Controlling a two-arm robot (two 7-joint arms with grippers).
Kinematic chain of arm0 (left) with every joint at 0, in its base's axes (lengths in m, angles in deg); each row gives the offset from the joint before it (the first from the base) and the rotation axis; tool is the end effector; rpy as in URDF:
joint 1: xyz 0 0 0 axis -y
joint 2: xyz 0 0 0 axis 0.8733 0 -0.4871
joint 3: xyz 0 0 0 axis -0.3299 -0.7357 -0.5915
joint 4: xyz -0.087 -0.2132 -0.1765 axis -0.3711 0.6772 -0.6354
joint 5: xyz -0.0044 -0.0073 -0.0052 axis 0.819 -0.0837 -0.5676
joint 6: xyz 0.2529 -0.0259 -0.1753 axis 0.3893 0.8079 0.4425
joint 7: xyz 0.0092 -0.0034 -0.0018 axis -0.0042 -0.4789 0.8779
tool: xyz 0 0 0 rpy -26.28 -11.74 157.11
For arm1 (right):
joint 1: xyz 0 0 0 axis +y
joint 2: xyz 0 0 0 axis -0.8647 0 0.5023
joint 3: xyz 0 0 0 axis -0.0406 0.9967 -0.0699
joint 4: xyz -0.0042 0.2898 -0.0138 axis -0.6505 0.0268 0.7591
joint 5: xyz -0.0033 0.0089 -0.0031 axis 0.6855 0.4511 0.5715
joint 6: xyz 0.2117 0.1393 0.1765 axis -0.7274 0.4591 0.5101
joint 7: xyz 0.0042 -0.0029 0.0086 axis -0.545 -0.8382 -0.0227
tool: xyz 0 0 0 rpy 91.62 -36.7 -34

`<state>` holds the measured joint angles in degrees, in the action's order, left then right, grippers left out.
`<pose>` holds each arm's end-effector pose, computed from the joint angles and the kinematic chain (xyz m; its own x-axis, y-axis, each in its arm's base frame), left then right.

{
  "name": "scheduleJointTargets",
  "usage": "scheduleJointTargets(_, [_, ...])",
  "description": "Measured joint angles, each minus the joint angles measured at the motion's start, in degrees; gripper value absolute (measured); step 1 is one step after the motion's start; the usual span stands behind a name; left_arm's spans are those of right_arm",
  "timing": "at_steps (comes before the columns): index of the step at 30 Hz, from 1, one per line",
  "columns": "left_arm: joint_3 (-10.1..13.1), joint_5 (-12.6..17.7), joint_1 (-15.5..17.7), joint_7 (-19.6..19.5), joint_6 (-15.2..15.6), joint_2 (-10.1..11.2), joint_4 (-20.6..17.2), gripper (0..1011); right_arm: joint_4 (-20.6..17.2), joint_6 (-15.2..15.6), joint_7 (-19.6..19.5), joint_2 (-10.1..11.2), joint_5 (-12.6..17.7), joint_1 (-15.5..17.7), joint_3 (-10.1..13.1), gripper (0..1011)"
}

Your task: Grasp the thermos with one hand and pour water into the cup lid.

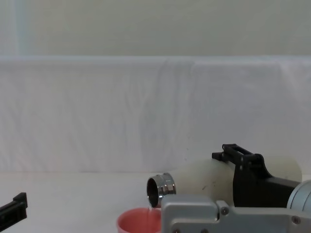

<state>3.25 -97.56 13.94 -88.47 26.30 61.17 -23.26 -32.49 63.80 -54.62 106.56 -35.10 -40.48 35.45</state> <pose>0.2529 0.0375 -0.2851 0.1245 0.9917 -0.0326 -0.9921 0.1240 -0.0177 0.3159 0.0848 -0.2433 0.1470 -0.0065 0.9891 0.9095 0.3940 -0.1326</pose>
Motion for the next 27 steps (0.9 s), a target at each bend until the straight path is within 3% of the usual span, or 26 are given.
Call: scheduleJointTargets(27, [0.00, 0.00, 0.00, 0.00, 0.00, 0.00, 0.00, 1001, -0.17, 0.07, 0.06, 0.32, -0.32, -0.02, -0.15, 956])
